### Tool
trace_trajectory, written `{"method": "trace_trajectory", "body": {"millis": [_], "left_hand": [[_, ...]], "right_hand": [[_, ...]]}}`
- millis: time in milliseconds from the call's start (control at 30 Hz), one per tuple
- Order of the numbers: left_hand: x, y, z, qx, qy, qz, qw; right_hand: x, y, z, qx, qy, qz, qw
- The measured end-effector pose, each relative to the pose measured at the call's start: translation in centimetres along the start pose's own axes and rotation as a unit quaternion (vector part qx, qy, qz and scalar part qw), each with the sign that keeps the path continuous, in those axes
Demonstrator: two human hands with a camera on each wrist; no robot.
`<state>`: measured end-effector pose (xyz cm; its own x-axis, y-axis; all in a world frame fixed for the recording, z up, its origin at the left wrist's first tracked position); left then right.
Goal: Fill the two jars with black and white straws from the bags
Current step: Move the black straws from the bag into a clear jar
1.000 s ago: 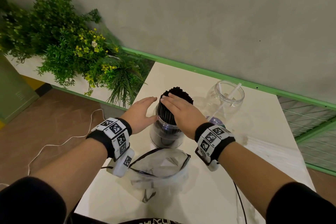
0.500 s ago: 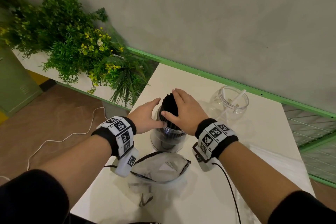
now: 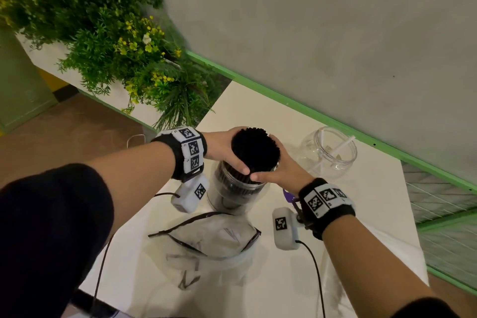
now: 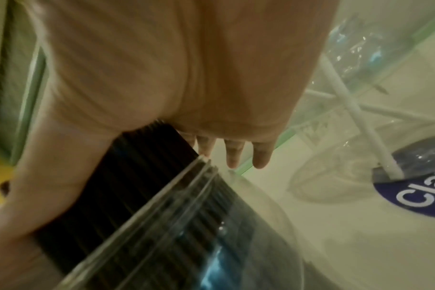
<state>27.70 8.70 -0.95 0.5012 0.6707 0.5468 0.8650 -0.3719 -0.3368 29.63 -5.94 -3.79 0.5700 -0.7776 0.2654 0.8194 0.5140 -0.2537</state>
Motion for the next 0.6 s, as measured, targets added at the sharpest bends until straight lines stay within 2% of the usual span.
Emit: {"method": "trace_trajectory", "body": {"millis": [100,233,300,367,600], "left_hand": [[-0.2,0.3,-0.2,-0.025,-0.036,-0.017,0.999],[0.5,0.2,-0.1,-0.044,-0.097,-0.084,0.991],[0.9,0.1,0.4,-0.030,-0.101,-0.120,0.987],[0.8,-0.2,1.1,-0.019,-0.091,-0.128,0.987],[-0.7,-1.4,3.2,-0.005,-0.040,-0.093,0.995]], "right_hand": [[-0.7,0.6,0.6,0.056,0.038,-0.013,0.998],[-0.8,0.3,1.2,0.120,0.060,-0.106,0.985],[-0.6,-0.6,1.0,0.131,0.085,-0.152,0.976],[-0.7,-1.3,0.8,0.122,0.106,-0.161,0.974],[-0.4,-2.8,0.4,0.117,-0.053,-0.173,0.977]]}}
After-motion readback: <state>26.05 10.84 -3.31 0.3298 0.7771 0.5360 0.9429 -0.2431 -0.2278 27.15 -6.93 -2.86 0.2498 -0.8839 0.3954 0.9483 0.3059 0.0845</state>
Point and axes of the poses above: each hand's wrist, its own y-axis towards the middle knuckle, its own x-axis out of the back of the hand, z = x × y, the point moved 7 cm from there along y, towards the middle knuckle, and after that the axes turned 11 degrees about y, right-handed, at the moved point
